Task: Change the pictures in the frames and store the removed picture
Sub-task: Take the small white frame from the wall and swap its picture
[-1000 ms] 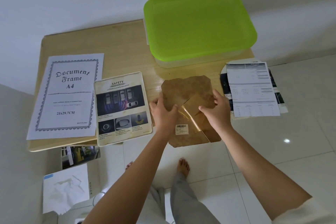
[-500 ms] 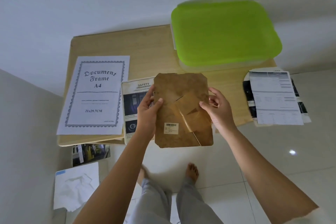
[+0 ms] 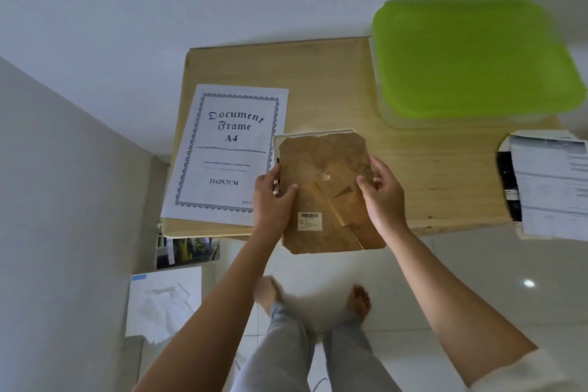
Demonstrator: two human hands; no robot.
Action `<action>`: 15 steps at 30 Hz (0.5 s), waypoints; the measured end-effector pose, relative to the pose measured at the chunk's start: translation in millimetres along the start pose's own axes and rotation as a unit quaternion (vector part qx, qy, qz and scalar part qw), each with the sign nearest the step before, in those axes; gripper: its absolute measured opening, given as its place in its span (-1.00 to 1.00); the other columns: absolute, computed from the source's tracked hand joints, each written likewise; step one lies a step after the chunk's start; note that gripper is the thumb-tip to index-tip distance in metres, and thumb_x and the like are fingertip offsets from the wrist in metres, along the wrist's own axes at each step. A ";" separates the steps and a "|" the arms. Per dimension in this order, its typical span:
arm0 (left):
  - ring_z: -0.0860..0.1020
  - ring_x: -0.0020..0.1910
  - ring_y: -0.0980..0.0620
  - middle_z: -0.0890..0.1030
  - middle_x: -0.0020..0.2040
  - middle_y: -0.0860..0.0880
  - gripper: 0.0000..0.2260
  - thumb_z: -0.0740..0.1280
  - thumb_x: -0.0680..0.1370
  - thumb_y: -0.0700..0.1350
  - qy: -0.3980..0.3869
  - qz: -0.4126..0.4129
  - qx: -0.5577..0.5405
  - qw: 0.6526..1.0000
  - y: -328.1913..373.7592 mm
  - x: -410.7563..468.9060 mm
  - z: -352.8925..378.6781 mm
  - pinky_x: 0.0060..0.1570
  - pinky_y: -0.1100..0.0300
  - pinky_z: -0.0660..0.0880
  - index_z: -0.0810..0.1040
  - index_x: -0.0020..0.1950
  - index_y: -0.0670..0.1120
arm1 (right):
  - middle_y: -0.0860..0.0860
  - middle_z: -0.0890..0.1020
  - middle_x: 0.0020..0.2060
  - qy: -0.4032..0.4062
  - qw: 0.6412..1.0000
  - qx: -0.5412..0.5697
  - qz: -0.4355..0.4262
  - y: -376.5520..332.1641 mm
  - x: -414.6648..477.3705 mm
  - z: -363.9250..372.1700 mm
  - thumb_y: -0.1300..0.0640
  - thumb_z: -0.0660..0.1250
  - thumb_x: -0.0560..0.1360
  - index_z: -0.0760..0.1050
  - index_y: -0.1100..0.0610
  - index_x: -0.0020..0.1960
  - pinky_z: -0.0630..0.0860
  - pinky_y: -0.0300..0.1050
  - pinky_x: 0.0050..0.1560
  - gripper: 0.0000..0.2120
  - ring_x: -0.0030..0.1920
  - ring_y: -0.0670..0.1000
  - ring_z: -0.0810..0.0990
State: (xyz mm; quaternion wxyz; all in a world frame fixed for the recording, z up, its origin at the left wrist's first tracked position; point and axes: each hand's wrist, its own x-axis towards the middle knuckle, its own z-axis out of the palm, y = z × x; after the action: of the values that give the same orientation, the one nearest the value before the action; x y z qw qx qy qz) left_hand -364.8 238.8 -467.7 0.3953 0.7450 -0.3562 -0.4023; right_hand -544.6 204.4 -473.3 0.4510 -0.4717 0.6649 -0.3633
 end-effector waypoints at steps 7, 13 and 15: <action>0.42 0.04 0.04 0.30 0.11 0.03 -0.46 0.40 0.47 -0.09 -0.014 0.034 0.081 0.996 -2.7 1.9 0.0 0.12 0.15 0.45 0.33 0.41 -0.10 | 0.02 0.32 0.03 -0.029 0.985 -0.169 -0.022 -4.2 15.5 2.2 0.08 0.24 0.56 0.26 0.04 0.44 0.45 -0.13 0.02 -0.53 -0.08 -0.03 0.44; 0.30 0.23 -0.03 0.32 0.21 -0.06 -0.45 0.37 0.49 -0.09 -0.004 0.056 0.128 0.990 -6.0 -2.5 2.2 0.21 0.15 0.32 0.28 0.44 -0.08 | 0.05 0.37 0.11 -0.081 0.963 -0.254 -0.022 -1.6 13.2 -0.6 -0.04 0.17 0.57 0.09 -0.08 0.49 0.40 -0.15 -0.13 -0.47 -0.06 -0.04 0.42; 0.26 0.24 -0.06 0.30 0.25 -0.12 -0.44 0.36 0.50 -0.08 0.001 0.062 0.149 0.987 -5.5 -3.3 4.1 0.26 0.12 0.28 0.25 0.45 -0.09 | 0.05 0.39 0.13 -0.086 0.960 -0.264 -0.022 -0.3 11.6 -1.2 -0.07 0.16 0.57 0.08 -0.11 0.49 0.39 -0.14 -0.13 -0.47 -0.03 -0.03 0.41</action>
State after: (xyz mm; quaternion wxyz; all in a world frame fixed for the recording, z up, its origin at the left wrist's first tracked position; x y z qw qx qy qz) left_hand -368.6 242.8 -472.9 0.3048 0.7724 -0.4574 -0.3184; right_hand -547.4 193.3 -475.6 0.3576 -0.6182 0.6852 -0.1430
